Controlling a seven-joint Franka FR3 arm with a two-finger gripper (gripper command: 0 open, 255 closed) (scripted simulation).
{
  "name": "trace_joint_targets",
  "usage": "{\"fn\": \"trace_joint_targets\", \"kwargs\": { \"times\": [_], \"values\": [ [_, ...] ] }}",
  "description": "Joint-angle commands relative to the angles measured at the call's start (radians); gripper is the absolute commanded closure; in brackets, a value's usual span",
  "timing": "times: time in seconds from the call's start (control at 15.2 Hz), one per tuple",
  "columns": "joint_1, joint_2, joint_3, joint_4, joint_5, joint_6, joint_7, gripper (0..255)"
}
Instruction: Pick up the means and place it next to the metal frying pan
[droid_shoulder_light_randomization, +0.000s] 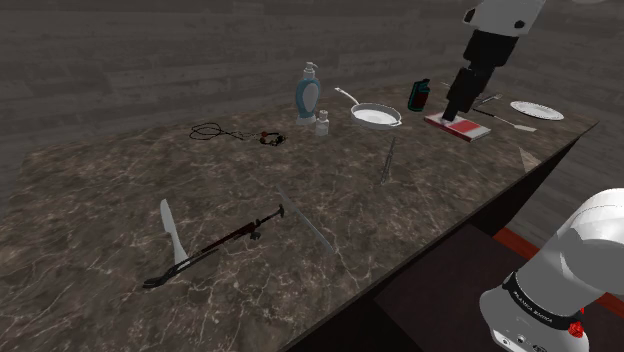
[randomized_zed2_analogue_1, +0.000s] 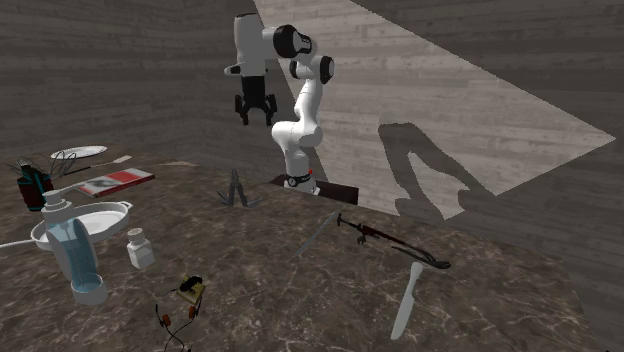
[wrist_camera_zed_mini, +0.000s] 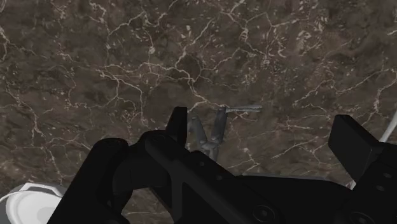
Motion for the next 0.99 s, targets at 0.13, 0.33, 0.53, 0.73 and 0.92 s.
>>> {"fn": "trace_joint_targets", "kwargs": {
  "times": [0.13,0.33,0.53,0.73,0.92],
  "values": [
    [0.01,0.023,0.041,-0.017,0.023,0.038,0.049,0],
    [0.026,0.069,0.102,-0.034,0.054,0.097,0.121,0],
    [0.039,0.127,0.164,-0.038,0.081,0.157,0.193,0],
    [0.049,0.198,0.225,-0.03,0.1,0.218,0.266,0],
    [0.056,0.28,0.285,-0.01,0.109,0.278,0.34,0]
  ]
}}
